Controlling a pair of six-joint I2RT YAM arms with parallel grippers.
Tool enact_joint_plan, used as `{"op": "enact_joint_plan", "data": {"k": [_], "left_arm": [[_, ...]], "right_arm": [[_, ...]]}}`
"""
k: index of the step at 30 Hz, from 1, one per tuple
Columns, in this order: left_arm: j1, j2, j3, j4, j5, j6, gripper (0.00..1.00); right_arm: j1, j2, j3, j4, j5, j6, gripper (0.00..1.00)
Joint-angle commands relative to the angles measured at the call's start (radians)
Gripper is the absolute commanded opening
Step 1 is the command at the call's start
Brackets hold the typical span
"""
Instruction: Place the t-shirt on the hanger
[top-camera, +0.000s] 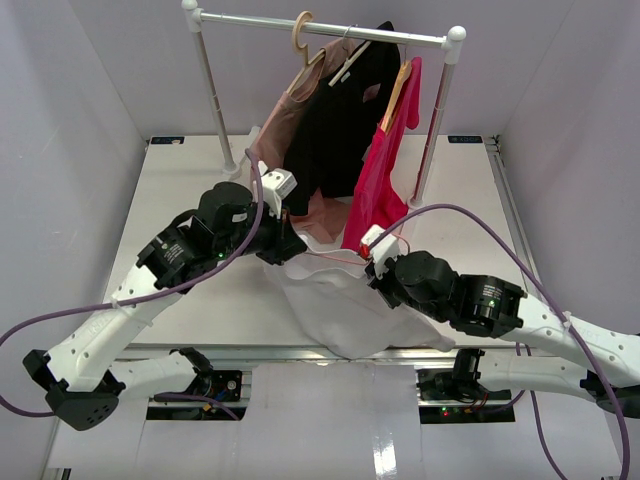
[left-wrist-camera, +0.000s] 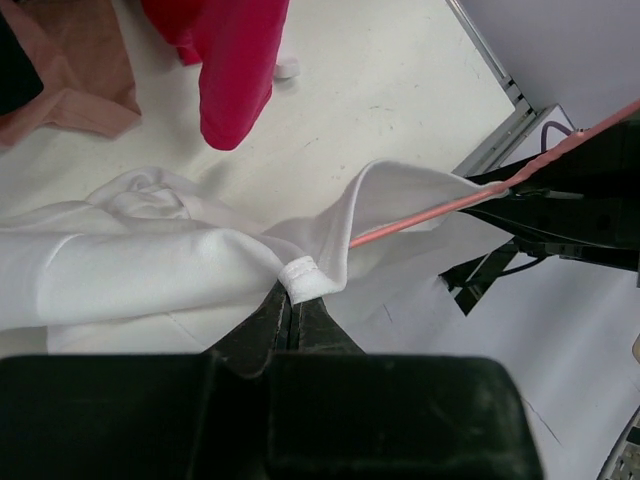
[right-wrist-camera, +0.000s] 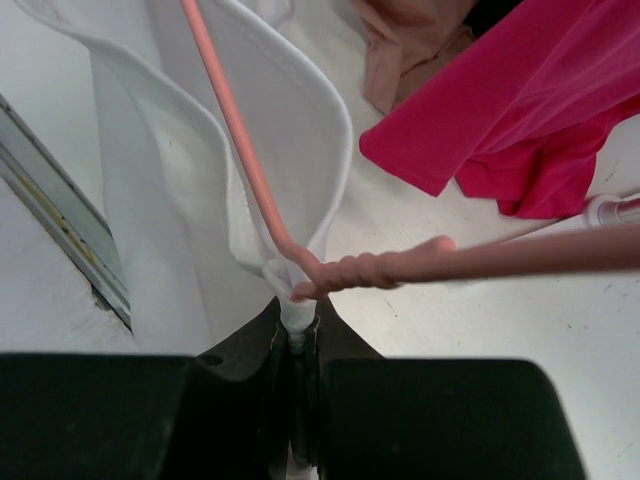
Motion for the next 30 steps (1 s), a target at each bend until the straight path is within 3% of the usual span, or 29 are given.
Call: {"op": "enact_joint_plan", "data": {"k": [1, 5, 9, 16, 23, 30], "left_arm": [[0.004, 0.049, 0.040, 0.006, 0.092, 0.020, 0.01], [0.004, 0.087, 0.059, 0.035, 0.145, 0.005, 0.18], [0.004, 0.110, 0.061, 0.064, 0.253, 0.022, 0.43], [0.003, 0.040, 0.021, 0.136, 0.345, 0.104, 0.65], [0.004, 0.044, -0.018, 0.229, 0.505, 0.114, 0.68], [0.001, 0.074, -0.043, 0.251, 0.583, 0.124, 0.61]], "right_arm": [[-0.001, 0.000, 0.022, 0.168, 0.001, -0.003, 0.08], [0.000, 0.059, 0.061, 0.165, -0.050, 0.001, 0.08], [0.001, 0.098, 0.097, 0.165, -0.086, -0.005, 0.08], [0.001, 0.065, 0.099, 0.182, -0.180, -0.062, 0.08], [0.002, -0.002, 0.060, 0.253, -0.299, -0.087, 0.08], [0.001, 0.000, 0.071, 0.254, -0.322, -0.088, 0.08]]}}
